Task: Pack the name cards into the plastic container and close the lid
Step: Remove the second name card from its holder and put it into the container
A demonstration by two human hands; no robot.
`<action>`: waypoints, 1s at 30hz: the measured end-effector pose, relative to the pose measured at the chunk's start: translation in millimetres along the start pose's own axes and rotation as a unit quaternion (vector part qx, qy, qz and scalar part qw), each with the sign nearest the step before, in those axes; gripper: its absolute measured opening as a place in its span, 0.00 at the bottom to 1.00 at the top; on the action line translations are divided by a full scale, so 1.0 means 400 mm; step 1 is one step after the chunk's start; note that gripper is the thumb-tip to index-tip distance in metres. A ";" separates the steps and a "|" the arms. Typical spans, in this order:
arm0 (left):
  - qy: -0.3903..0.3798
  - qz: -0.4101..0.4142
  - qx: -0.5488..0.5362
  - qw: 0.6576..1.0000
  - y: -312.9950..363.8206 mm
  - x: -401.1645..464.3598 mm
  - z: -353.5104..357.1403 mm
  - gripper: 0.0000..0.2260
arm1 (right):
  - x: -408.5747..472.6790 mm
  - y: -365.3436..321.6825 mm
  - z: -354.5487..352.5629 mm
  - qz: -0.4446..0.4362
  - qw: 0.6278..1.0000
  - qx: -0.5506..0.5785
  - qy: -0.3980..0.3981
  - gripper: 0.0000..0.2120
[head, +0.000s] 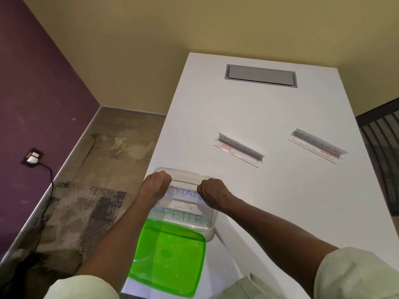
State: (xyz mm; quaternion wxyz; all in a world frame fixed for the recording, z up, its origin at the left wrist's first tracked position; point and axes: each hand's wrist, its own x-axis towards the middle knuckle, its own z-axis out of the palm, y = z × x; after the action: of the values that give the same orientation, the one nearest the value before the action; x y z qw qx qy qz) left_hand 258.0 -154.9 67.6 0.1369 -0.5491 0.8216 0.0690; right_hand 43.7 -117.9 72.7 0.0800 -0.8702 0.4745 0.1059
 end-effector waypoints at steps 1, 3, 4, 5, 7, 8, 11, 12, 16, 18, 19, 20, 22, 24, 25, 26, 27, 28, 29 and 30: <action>0.001 0.002 -0.002 1.000 0.001 0.000 0.003 0.07 | 0.002 -0.002 0.007 0.006 1.000 -0.001 -0.007 0.07; 0.006 0.004 -0.006 1.000 0.007 0.004 0.007 0.08 | 0.007 0.000 0.014 0.015 1.000 -0.003 0.002 0.09; 0.000 -0.002 -0.003 1.000 0.012 0.006 0.003 0.08 | 0.009 -0.003 0.018 0.015 1.000 -0.005 0.005 0.09; -0.005 -0.008 0.004 1.000 0.014 0.008 0.001 0.09 | 0.013 -0.006 0.022 0.017 1.000 -0.005 -0.006 0.10; -0.008 -0.011 0.002 1.000 0.019 0.012 -0.005 0.08 | 0.020 -0.010 0.029 0.011 1.000 -0.006 -0.015 0.12; -0.019 -0.007 0.014 1.000 0.021 0.013 -0.008 0.06 | 0.022 -0.011 0.029 0.012 1.000 -0.008 -0.018 0.12; -0.003 0.000 0.027 1.000 0.015 0.019 0.017 0.09 | 0.022 -0.015 0.034 0.015 0.999 -0.007 -0.028 0.13; -0.001 -0.001 0.025 1.000 0.015 0.017 0.019 0.10 | 0.021 -0.016 0.037 0.016 0.999 -0.006 -0.031 0.13; -0.008 0.004 0.017 1.000 0.023 0.017 0.021 0.05 | 0.019 -0.016 0.038 0.030 0.999 0.003 -0.026 0.14; 0.007 0.004 0.001 1.000 0.022 0.017 0.026 0.06 | 0.019 -0.018 0.038 0.039 0.999 0.010 -0.023 0.14; 0.011 -0.001 -0.003 1.000 0.023 0.015 0.031 0.06 | 0.020 -0.019 0.038 0.044 0.999 0.013 -0.021 0.14; 0.006 -0.010 -0.004 1.000 0.023 0.013 0.036 0.07 | 0.020 -0.022 0.038 0.050 0.998 0.015 -0.020 0.14; -0.004 -0.014 0.008 1.000 0.028 0.012 0.035 0.06 | 0.020 -0.026 0.038 0.062 0.998 0.024 -0.017 0.14; -0.017 -0.022 0.021 0.999 0.032 0.009 0.028 0.06 | 0.016 -0.027 0.035 0.069 0.996 0.048 -0.015 0.14; -0.019 -0.022 0.020 0.999 0.031 0.010 0.026 0.06 | 0.013 -0.025 0.032 0.070 0.995 0.065 -0.012 0.14; -0.018 -0.021 0.016 0.999 0.030 0.011 0.023 0.05 | 0.007 -0.022 0.027 0.067 0.994 0.081 -0.004 0.13; -0.013 -0.020 0.006 1.000 0.028 0.011 0.017 0.04 | 0.001 -0.020 0.023 0.061 0.993 0.099 0.011 0.12; -0.003 -0.020 -0.011 1.000 0.027 0.012 0.010 0.03 | -0.005 -0.018 0.018 0.052 0.991 0.117 0.031 0.11; 0.010 -0.018 -0.026 0.999 0.027 0.012 0.001 0.03 | -0.011 -0.015 0.010 0.043 0.989 0.131 0.046 0.08; 0.017 -0.020 -0.040 0.999 0.030 0.011 -0.009 0.05 | -0.016 -0.013 0.002 0.041 0.987 0.143 0.057 0.06</action>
State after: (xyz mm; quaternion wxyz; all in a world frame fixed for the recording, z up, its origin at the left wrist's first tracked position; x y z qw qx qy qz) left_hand 244.7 -155.0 69.2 0.1019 -0.5717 0.8092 0.0892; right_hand 44.4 -109.7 73.6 0.1717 -0.8346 0.5234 -0.0096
